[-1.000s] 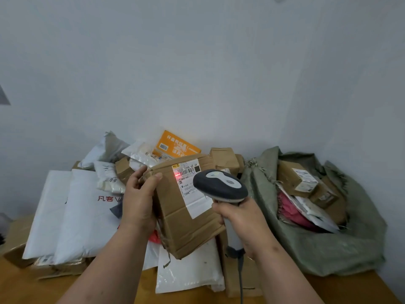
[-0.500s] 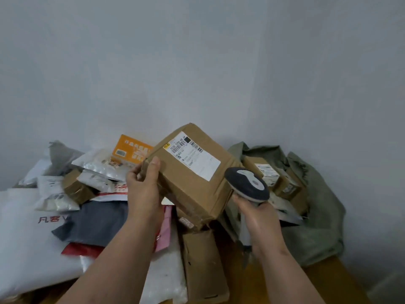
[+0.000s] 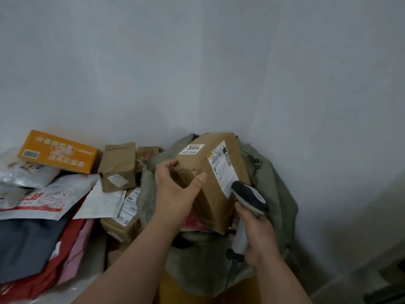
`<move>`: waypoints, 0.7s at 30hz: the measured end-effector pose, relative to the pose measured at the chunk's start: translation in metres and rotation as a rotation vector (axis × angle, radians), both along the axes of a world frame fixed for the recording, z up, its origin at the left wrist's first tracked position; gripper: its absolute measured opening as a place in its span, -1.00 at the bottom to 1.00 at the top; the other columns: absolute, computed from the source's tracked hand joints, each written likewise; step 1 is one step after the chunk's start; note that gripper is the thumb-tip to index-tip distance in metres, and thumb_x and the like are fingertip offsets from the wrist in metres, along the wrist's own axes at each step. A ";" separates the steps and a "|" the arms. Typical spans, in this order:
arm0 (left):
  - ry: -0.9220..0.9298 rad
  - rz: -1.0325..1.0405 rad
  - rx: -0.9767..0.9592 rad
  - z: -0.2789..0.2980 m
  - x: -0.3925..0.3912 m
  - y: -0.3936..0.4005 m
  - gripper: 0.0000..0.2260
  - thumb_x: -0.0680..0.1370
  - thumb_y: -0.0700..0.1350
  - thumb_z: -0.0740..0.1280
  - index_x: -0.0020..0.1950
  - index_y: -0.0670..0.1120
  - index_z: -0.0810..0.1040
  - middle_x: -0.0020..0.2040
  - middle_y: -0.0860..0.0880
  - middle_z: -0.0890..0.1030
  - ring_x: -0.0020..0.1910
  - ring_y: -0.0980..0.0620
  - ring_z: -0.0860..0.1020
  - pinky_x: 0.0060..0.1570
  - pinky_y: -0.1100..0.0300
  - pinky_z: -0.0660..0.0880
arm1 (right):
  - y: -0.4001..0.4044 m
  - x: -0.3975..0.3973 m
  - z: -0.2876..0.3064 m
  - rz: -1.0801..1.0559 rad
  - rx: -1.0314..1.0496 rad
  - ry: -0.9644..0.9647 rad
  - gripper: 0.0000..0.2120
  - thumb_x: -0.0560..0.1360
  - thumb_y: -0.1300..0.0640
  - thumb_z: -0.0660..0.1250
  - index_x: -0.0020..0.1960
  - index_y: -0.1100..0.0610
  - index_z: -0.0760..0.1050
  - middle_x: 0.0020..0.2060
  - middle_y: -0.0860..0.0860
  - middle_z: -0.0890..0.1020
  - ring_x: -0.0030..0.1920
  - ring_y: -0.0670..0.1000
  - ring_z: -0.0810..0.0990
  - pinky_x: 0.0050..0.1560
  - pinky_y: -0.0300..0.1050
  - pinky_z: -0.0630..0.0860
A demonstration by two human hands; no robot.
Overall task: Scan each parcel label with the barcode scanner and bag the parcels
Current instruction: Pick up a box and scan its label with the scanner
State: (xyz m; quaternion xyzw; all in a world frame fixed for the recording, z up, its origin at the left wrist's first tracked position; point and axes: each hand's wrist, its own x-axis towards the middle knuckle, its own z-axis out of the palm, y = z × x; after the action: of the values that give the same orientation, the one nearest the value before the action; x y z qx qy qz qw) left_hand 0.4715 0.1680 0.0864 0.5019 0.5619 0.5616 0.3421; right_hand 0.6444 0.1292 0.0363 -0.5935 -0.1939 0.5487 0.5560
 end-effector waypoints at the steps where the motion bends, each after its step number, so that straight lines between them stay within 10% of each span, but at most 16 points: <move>1: 0.004 -0.034 -0.017 -0.005 0.007 0.005 -0.42 0.40 0.09 0.55 0.26 0.19 0.28 0.30 0.06 0.40 0.21 0.11 0.46 0.12 0.19 0.52 | 0.004 0.005 -0.004 0.000 -0.017 0.021 -0.78 0.49 0.04 0.49 0.07 0.00 0.52 0.02 0.07 0.62 0.05 0.16 0.60 0.15 0.22 0.58; 7: 0.358 -0.073 -0.245 -0.050 0.023 0.022 -0.43 0.44 0.05 0.53 0.34 -0.05 0.36 0.31 0.01 0.29 0.17 0.11 0.35 0.14 0.24 0.33 | 0.020 0.025 -0.024 -0.016 -0.069 -0.043 -0.41 0.47 -0.05 0.48 0.43 0.04 0.40 0.29 0.13 0.53 0.30 0.23 0.48 0.37 0.27 0.41; 15: 0.344 -0.058 -0.354 -0.071 0.034 0.043 -0.49 0.56 0.02 0.40 0.49 0.08 0.34 0.29 0.00 0.53 0.08 0.07 0.51 0.05 0.17 0.46 | 0.038 0.026 -0.030 0.021 0.071 -0.220 -0.80 0.51 -0.02 0.45 0.09 -0.17 0.50 -0.07 -0.24 0.54 -0.07 -0.20 0.49 -0.06 -0.21 0.40; 21: 0.395 -0.095 -0.556 -0.077 0.037 0.038 -0.60 0.60 0.17 0.27 0.26 -0.05 0.25 0.04 -0.04 0.57 -0.18 0.11 0.51 -0.33 0.22 0.39 | 0.036 0.019 -0.036 0.083 0.058 -0.295 -0.61 0.50 -0.02 0.47 0.30 -0.04 0.51 0.05 -0.10 0.55 0.12 -0.05 0.47 0.14 -0.09 0.37</move>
State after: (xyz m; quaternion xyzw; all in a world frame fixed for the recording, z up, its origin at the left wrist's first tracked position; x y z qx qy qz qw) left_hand 0.5086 0.2065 0.0093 0.5141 0.7247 0.2623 0.3764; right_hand 0.6635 0.1651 0.0005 -0.6428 -0.3136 0.4721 0.5153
